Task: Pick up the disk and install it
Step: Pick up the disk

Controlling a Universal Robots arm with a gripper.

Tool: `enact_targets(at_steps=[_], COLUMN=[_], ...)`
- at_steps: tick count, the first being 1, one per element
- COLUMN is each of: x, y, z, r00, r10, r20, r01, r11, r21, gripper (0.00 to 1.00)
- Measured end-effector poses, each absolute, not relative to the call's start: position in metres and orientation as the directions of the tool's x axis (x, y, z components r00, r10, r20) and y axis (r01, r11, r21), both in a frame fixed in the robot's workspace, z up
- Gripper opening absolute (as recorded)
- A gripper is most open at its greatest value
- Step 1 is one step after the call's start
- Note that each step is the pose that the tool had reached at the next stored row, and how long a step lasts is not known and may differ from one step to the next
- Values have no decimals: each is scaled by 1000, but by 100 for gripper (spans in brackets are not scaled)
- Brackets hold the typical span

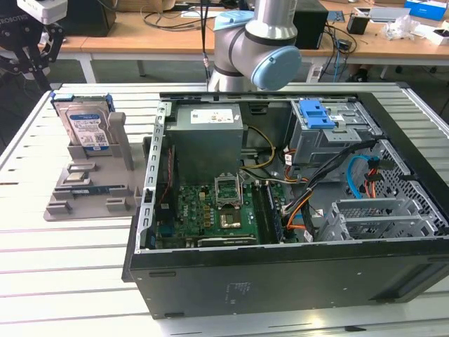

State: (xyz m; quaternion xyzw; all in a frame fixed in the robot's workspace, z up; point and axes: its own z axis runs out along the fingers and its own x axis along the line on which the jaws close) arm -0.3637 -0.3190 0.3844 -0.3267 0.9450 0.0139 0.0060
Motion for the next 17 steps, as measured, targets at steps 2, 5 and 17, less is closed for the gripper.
enact_targets(at_steps=[2, 5, 17], x=[-364, -364, -364], y=[-319, -319, -319], z=[384, 384, 384], r00=[-777, -762, -694], r10=[-629, -647, -720], r20=[-20, -20, -20], r01=[-630, -647, -720], r11=[777, 762, 694], r21=[22, 22, 22], gripper=[11, 11, 11])
